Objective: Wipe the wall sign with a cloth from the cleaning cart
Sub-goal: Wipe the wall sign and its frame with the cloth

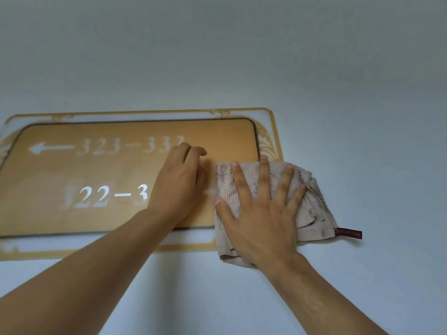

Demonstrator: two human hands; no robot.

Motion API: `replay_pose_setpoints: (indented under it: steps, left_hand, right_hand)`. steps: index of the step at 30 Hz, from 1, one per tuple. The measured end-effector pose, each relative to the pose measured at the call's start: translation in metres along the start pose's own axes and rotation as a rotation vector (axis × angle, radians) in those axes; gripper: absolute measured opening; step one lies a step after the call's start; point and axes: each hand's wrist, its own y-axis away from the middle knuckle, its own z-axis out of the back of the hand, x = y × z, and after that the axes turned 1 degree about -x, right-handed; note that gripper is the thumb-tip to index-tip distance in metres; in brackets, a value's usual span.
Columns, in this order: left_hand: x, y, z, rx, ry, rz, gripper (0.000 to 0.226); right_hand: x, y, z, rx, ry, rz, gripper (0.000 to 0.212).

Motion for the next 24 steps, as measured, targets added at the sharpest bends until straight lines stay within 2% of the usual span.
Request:
replay_pose_setpoints:
  steps: [4,7,11,16,24]
  left_hand:
    - [0.001,-0.007,0.0,-0.05,-0.032,0.046,0.025]
    - [0.005,-0.025,0.002,-0.02,-0.071,0.031,0.026]
    - [0.013,-0.045,0.003,0.032,-0.208,0.004,0.037]
    - [0.033,-0.06,0.0,0.112,-0.153,0.07,0.047]
    - [0.033,-0.057,-0.004,0.063,-0.187,0.074,0.057]
  right_hand:
    - [0.0,-0.004,-0.003,-0.014,-0.008,0.014,0.078]
    - [-0.002,-0.017,-0.004,-0.02,-0.005,0.04,0.08]
    - [-0.002,-0.052,-0.006,-0.029,-0.01,0.054,0.081]
    - [0.008,-0.107,-0.008,-0.03,-0.038,-0.006,0.085]
    - [0.017,-0.158,-0.004,-0.01,-0.008,-0.013,0.089]
